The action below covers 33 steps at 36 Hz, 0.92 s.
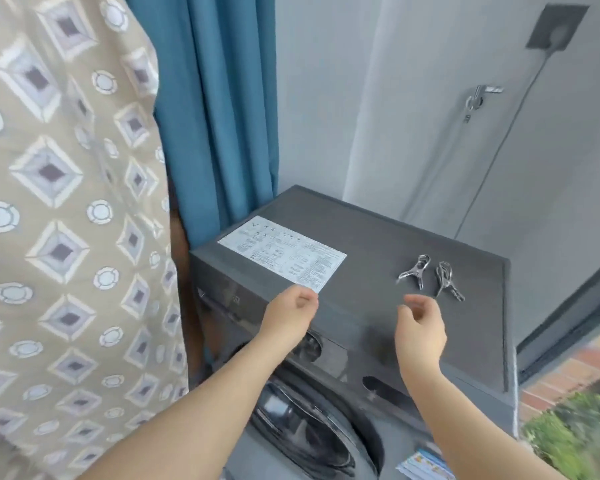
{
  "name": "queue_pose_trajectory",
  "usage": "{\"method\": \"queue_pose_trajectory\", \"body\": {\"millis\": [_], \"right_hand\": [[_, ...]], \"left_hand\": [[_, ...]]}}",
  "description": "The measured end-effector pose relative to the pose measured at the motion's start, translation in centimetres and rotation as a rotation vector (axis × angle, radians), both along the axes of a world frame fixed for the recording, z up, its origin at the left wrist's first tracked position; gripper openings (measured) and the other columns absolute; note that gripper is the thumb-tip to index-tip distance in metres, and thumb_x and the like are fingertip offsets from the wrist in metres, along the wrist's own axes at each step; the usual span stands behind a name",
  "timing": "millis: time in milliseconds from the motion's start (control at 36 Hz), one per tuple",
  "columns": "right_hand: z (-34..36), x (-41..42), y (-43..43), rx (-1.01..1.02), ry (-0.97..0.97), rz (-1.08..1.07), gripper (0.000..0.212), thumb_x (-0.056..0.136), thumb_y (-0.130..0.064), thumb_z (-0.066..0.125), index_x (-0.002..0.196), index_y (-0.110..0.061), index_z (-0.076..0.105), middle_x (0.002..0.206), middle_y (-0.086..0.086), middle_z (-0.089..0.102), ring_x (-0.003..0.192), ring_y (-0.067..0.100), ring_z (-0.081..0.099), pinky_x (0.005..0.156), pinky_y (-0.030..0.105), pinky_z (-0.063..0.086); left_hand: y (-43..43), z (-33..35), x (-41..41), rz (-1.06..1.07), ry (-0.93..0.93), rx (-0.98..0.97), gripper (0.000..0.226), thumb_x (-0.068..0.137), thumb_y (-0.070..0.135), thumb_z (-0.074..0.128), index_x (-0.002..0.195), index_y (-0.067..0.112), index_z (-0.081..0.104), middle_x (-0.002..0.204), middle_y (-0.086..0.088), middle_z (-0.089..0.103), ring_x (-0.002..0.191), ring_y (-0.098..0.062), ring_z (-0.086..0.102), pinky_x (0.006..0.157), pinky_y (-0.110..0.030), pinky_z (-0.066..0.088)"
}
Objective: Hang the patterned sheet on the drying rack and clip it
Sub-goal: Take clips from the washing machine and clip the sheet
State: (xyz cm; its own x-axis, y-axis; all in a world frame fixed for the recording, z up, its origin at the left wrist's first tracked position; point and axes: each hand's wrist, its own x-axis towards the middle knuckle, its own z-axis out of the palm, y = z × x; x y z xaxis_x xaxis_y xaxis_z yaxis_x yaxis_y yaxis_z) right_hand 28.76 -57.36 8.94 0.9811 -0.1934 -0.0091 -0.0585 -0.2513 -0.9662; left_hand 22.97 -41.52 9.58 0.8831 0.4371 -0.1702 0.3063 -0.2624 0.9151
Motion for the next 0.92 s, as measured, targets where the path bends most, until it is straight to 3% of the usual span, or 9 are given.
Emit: {"method": "queue_pose_trajectory", "body": {"millis": [111,222,333,389,472,694,917], "right_hand": [[-1.5,2.6,-2.8,-0.351,-0.156,-0.140,0.027,0.088,-0.006,0.051,0.114,-0.008,0.058,0.117,0.010,0.059,0.110,0.032,0.048,0.089,0.036,0.031],[-2.7,4.9,-4.4,-0.645,-0.129,-0.073,0.046,0.086,-0.018,0.058,0.131,-0.015,0.048,0.146,0.008,0.034,0.134,0.030,0.029,0.106,0.040,0.016],[-3.4,7.4,-4.6,-0.900,-0.111,0.057,0.054,0.086,-0.030,0.057,0.137,-0.023,0.040,0.154,0.007,0.016,0.138,0.030,0.016,0.107,0.043,0.012],[-3.5,8.6,-4.4,-0.997,-0.082,0.115,0.054,0.087,-0.039,0.052,0.138,-0.032,0.035,0.155,0.004,0.008,0.139,0.032,0.009,0.108,0.045,0.011],[-3.6,10.0,-4.1,-1.098,-0.036,0.202,0.051,0.091,-0.048,0.040,0.139,-0.041,0.026,0.156,0.001,0.001,0.140,0.035,0.005,0.109,0.048,0.011],[-3.7,10.1,-4.2,-1.095,-0.042,0.280,0.033,0.095,-0.045,0.032,0.123,-0.037,0.048,0.136,-0.009,0.042,0.136,0.025,0.016,0.103,0.045,0.021],[-4.2,9.6,-4.2,-1.092,-0.150,0.352,0.030,0.097,-0.031,0.033,0.119,-0.026,0.052,0.133,-0.016,0.048,0.135,0.021,0.023,0.104,0.035,0.023]], "left_hand": [[-2.0,-0.6,2.7,-0.049,0.056,0.058,0.015,0.092,0.021,0.049,0.101,0.022,0.061,0.095,0.011,0.056,0.093,-0.009,0.052,0.077,-0.020,0.034],[-3.0,-1.1,5.2,0.044,0.113,0.022,0.018,0.090,0.019,0.052,0.106,0.017,0.060,0.097,0.008,0.054,0.091,-0.011,0.051,0.074,-0.019,0.034],[-2.7,-1.2,6.9,0.053,0.176,0.045,0.010,0.087,0.015,0.050,0.086,0.021,0.057,0.082,0.007,0.054,0.079,-0.015,0.049,0.055,-0.019,0.035],[-2.4,-1.5,7.4,0.044,0.188,0.053,0.020,0.085,0.013,0.048,0.067,0.023,0.048,0.067,0.006,0.048,0.072,-0.017,0.048,0.049,-0.021,0.030],[-2.1,-1.7,7.7,0.014,0.199,0.059,0.018,0.085,0.013,0.048,0.071,0.024,0.046,0.072,0.002,0.046,0.070,-0.017,0.043,0.060,-0.023,0.029],[-2.0,-1.8,6.7,0.032,0.154,0.014,0.014,0.088,0.015,0.047,0.089,0.022,0.059,0.082,0.010,0.056,0.084,-0.013,0.053,0.063,-0.022,0.037],[-1.7,-1.9,6.1,0.012,0.140,-0.025,0.016,0.088,0.014,0.048,0.083,0.026,0.058,0.090,0.008,0.058,0.094,-0.013,0.054,0.078,-0.024,0.036]]}}
